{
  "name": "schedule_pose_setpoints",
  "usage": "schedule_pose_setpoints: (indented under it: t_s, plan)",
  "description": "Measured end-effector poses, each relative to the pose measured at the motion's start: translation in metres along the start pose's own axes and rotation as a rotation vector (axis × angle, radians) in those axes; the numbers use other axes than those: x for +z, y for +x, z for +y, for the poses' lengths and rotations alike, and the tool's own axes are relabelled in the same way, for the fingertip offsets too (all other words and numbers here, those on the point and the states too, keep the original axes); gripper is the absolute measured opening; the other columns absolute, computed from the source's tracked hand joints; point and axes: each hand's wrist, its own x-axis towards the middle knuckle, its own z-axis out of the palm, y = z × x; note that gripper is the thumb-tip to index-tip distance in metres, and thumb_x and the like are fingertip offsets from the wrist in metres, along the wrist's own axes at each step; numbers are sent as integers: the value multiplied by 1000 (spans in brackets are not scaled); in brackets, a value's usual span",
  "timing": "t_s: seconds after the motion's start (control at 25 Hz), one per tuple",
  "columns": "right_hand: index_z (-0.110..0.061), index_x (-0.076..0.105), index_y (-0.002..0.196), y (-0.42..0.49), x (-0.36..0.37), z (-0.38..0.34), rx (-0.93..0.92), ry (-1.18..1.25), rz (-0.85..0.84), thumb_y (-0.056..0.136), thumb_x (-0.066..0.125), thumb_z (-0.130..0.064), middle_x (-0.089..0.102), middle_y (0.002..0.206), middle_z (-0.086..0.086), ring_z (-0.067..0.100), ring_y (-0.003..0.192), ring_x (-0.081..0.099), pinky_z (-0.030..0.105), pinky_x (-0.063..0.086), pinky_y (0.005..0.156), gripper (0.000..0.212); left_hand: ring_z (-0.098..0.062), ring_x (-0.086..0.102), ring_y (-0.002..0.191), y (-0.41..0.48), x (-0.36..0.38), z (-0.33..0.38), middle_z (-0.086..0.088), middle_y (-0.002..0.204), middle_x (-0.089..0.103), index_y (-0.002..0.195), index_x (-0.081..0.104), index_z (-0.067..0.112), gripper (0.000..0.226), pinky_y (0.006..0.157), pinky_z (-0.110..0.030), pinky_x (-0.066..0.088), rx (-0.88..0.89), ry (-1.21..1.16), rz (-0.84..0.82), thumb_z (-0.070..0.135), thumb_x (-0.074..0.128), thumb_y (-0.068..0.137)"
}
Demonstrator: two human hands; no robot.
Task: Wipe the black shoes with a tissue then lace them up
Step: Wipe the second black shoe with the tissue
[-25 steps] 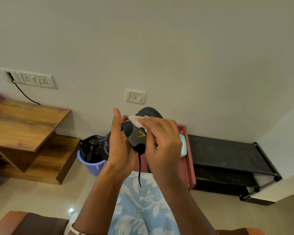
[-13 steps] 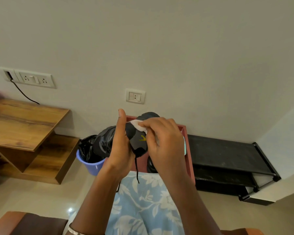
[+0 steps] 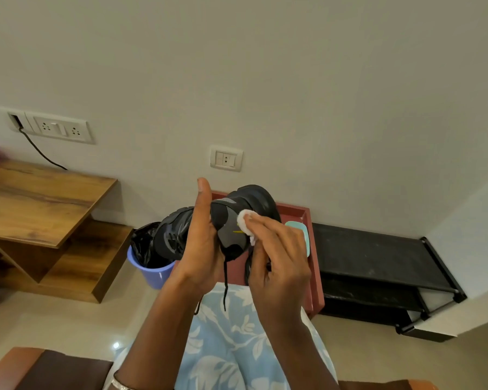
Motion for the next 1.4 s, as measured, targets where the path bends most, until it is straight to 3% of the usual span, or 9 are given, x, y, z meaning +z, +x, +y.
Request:
schedule_pose_setpoints:
  t_s: [0.12, 0.28, 0.44, 0.64, 0.8, 0.88, 1.08, 1.28, 1.4]
  plan:
    - [-5, 73, 116, 2, 2, 3, -17, -12, 8, 92, 68, -3, 73, 113, 4, 20, 106, 66, 20, 50, 95, 24, -20, 76, 86, 1, 1, 0, -13, 94, 78, 107, 70, 8, 80, 75, -29, 60, 11, -2, 5, 72, 36, 74]
    - [-15, 77, 107, 39, -2, -10, 53, -35, -122, 91, 60, 4, 74, 102, -6, 17, 94, 59, 6, 36, 87, 30, -24, 70, 109, -1, 4, 0, -12, 112, 75, 105, 75, 13, 65, 91, -34, 53, 12, 48, -11, 64, 45, 81]
    - [-24, 77, 106, 62, 1, -5, 95, -92, -278, 93, 54, -4, 74, 99, -12, 16, 90, 54, 17, 43, 77, 32, -18, 70, 108, -1, 5, -3, -6, 108, 76, 93, 80, 26, 52, 90, -33, 51, 15, 131, -65, 60, 41, 88]
    - [-16, 77, 110, 31, -11, -9, 91, 20, -118, 90, 65, 8, 74, 104, -8, 14, 94, 62, 13, 45, 83, 33, -19, 69, 111, -5, 4, -2, -9, 115, 75, 108, 74, 15, 64, 95, -33, 50, 13, 119, -38, 64, 43, 83]
    - [-15, 78, 108, 33, -9, -3, 102, 2, -157, 87, 65, 10, 76, 103, -6, 16, 92, 67, 6, 43, 86, 35, -19, 70, 111, -2, -2, 0, -8, 113, 75, 98, 81, 21, 59, 104, -39, 46, 10, 202, -15, 66, 46, 80]
    - [-17, 79, 103, 50, -7, -5, 88, -66, -247, 85, 61, 8, 76, 94, -6, 16, 86, 60, 5, 37, 81, 36, -17, 69, 113, -1, -3, -3, -5, 114, 75, 99, 80, 26, 55, 105, -40, 45, 2, 249, -43, 66, 46, 83]
    - [-29, 75, 113, 85, -2, -7, 100, -231, -574, 96, 58, -2, 72, 98, -8, 19, 96, 50, 26, 41, 71, 36, 1, 62, 115, -1, 1, -9, 10, 119, 70, 120, 64, 40, 70, 113, -39, 41, 18, 457, -27, 88, 41, 74]
    - [-14, 77, 109, 39, -6, 1, 0, -19, -167, 90, 62, 9, 75, 105, -4, 18, 95, 61, 10, 40, 85, 34, -16, 64, 120, 0, 0, -3, -3, 120, 73, 106, 77, 28, 67, 111, -42, 40, 68, 268, -72, 81, 47, 77]
    - [-5, 73, 116, 7, -7, 2, 20, 36, -62, 90, 66, 8, 73, 116, 3, 17, 110, 67, 22, 52, 95, 29, -25, 68, 115, -1, -1, 1, -11, 115, 74, 104, 77, 17, 73, 101, -39, 47, 18, 141, -50, 76, 49, 72]
